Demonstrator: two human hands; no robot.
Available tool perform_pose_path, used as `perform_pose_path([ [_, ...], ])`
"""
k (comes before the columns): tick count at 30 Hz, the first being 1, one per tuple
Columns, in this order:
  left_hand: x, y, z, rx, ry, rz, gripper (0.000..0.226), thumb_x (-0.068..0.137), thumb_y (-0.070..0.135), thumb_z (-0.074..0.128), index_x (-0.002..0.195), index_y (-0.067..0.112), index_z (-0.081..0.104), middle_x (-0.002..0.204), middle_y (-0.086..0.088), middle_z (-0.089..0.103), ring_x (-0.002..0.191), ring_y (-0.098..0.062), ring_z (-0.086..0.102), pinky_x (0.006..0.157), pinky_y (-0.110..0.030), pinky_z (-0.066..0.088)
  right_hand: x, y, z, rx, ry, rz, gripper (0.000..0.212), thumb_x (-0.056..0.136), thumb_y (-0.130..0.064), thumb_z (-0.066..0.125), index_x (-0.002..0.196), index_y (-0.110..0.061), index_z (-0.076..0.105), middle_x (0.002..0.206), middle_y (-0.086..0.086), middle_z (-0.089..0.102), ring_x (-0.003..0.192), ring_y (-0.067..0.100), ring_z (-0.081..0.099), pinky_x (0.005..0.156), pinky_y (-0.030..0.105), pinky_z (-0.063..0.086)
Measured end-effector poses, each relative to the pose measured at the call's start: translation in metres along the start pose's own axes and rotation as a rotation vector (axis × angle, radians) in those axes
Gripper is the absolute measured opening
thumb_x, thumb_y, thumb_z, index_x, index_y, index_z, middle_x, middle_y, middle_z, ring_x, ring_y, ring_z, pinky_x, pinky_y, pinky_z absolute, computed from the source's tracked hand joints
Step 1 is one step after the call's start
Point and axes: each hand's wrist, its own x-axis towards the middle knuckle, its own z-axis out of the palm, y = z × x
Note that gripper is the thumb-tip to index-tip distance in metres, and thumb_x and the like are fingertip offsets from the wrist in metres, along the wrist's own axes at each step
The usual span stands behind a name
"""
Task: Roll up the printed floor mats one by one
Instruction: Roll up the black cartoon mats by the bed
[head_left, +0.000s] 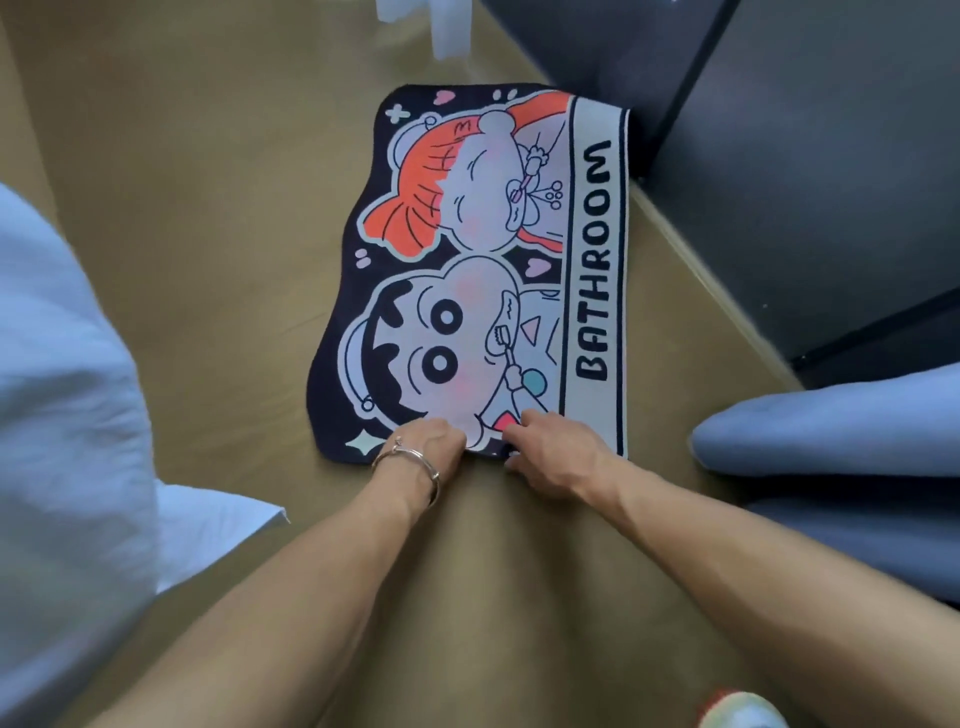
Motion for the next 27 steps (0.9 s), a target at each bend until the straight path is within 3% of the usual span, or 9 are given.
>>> perform_pose_path([
  [4,-0.017,0.016,0.008,-0.156,-0.037,-0.038,0.029,0.089,0.004,0.049,0.117,0.008,0.055,0.120,-0.013,0.058,0.112,-0.033,0.056,0.087,-0.036,0.046,-0.007,-0.001,0.008,-0.080,0.071,-0.040,0.023,0.097,-0.015,0.039,0.116,-0.011,0.051,0.107,0.013,0.053,0.095,0.033,0.056,0.073,0.040,0.045],
  [8,-0.029,0.036,0.019,-0.277,-0.074,-0.063,0.026,0.089,0.009,0.051,0.115,0.011,0.050,0.117,-0.012,0.059,0.110,-0.032,0.056,0.086,-0.038,0.045,-0.017,-0.002,0.015,-0.150,0.065,-0.122,0.020,0.096,-0.012,0.039,0.112,-0.010,0.050,0.107,0.013,0.056,0.093,0.033,0.057,0.067,0.037,0.039],
  [12,-0.042,0.044,0.031,-0.403,-0.044,-0.079,0.021,0.088,0.009,0.047,0.108,0.015,0.045,0.110,-0.008,0.059,0.104,-0.030,0.056,0.083,-0.039,0.044,-0.027,0.005,0.014,-0.154,0.068,-0.214,0.023,0.098,-0.018,0.038,0.115,-0.013,0.053,0.109,0.009,0.056,0.098,0.029,0.055,0.070,0.035,0.040],
  [17,-0.049,0.041,0.036,-0.364,-0.005,-0.098,0.021,0.090,0.009,0.049,0.111,0.012,0.047,0.113,-0.011,0.047,0.102,-0.029,0.048,0.081,-0.040,0.042,-0.035,0.006,0.012,-0.115,0.001,-0.246,0.024,0.100,-0.024,0.037,0.109,-0.013,0.057,0.105,0.007,0.059,0.098,0.027,0.056,0.073,0.036,0.045],
  [23,-0.060,0.055,0.051,-0.498,-0.003,-0.177,0.065,0.081,0.011,0.057,0.137,0.025,0.028,0.132,-0.008,0.027,0.118,-0.028,0.029,0.081,-0.047,0.049,-0.028,0.001,0.011,-0.074,-0.039,-0.131,0.026,0.101,-0.025,0.035,0.106,-0.010,0.055,0.103,0.009,0.062,0.091,0.029,0.060,0.076,0.037,0.047],
  [27,-0.069,0.056,0.058,-0.460,0.075,-0.194,0.035,0.092,0.023,0.039,0.127,0.018,0.041,0.130,-0.007,0.034,0.115,-0.026,0.034,0.079,-0.040,0.042,-0.029,-0.003,0.010,-0.039,-0.127,-0.144,0.026,0.100,-0.025,0.039,0.111,-0.014,0.059,0.108,0.009,0.065,0.096,0.028,0.061,0.080,0.035,0.049],
])
